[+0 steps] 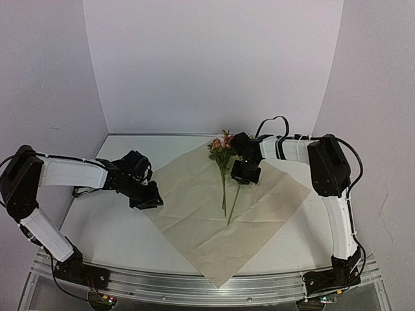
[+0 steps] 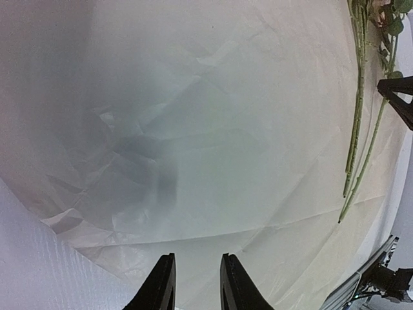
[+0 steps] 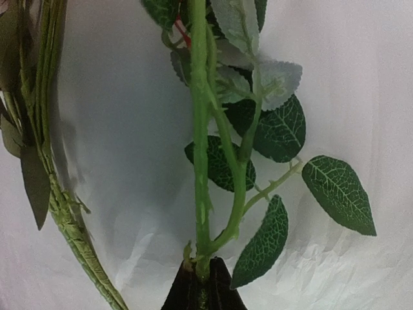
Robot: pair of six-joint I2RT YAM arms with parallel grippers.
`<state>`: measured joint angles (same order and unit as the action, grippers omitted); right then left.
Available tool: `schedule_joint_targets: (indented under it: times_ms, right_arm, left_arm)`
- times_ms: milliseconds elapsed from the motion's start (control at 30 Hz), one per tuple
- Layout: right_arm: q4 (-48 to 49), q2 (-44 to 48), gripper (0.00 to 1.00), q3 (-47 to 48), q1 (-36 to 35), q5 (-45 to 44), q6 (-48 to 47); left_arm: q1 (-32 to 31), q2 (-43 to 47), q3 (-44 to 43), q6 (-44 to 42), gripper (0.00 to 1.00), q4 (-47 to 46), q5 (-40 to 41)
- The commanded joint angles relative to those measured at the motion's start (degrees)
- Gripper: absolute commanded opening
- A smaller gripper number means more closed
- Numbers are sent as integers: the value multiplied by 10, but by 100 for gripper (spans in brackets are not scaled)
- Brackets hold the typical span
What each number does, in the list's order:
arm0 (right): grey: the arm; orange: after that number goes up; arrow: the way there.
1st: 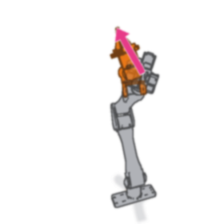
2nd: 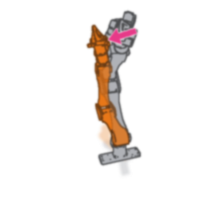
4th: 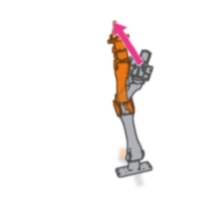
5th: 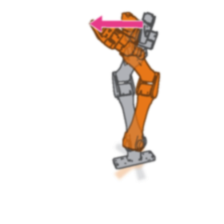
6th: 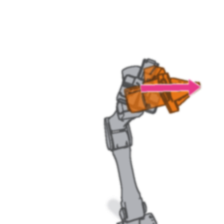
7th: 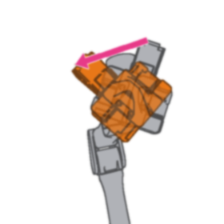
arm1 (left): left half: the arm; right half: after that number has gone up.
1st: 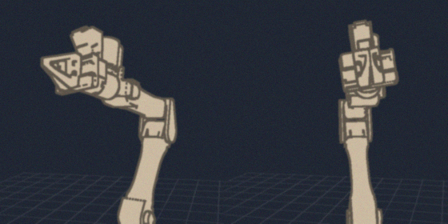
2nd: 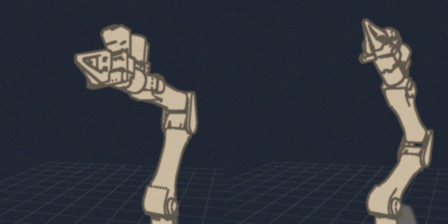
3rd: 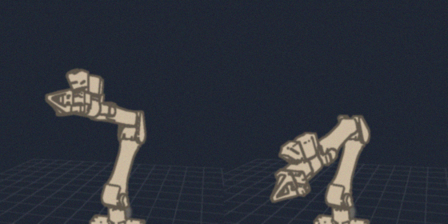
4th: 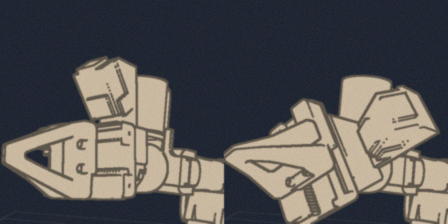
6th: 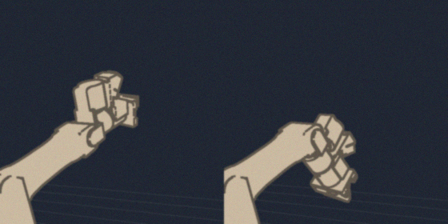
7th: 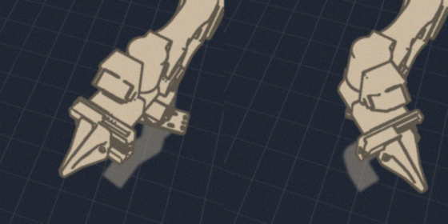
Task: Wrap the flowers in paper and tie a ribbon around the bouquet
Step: Adjust the fake flower on the flattened wrapping paper.
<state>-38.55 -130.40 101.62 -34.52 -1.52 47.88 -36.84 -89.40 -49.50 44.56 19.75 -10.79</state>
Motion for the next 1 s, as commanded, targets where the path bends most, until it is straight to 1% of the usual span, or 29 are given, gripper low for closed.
schedule_joint_targets:
  times_ms: [0, 167, 333, 533, 667, 833, 900, 967]
  right_arm:
    - [-5, 51, 0, -2, 3, -48, -15]
    - [-4, 97, 0, -20, 3, -59, -27]
    - [0, 108, 0, -8, 3, -55, -63]
    - [4, 49, 0, 77, 4, -5, -135]
    - [3, -5, 0, 128, 5, 22, -155]
    - [2, -48, 0, 160, 6, 40, -157]
    - [2, -53, 2, 159, 9, 37, -156]
    - [3, -59, 8, 158, 15, 38, -154]
  left_arm:
    - [12, -11, -14, -7, 27, 13, 3]
    - [21, -28, -6, -4, 26, 11, -1]
    - [25, -36, -1, -4, 26, 7, -7]
    - [26, -35, -2, -5, 25, 6, -10]
    - [26, -33, -8, -6, 26, 9, -10]
    - [26, -32, -11, -7, 25, 11, -10]
    - [26, -31, -10, -7, 26, 12, -11]
    - [26, -28, -9, -7, 26, 11, -10]
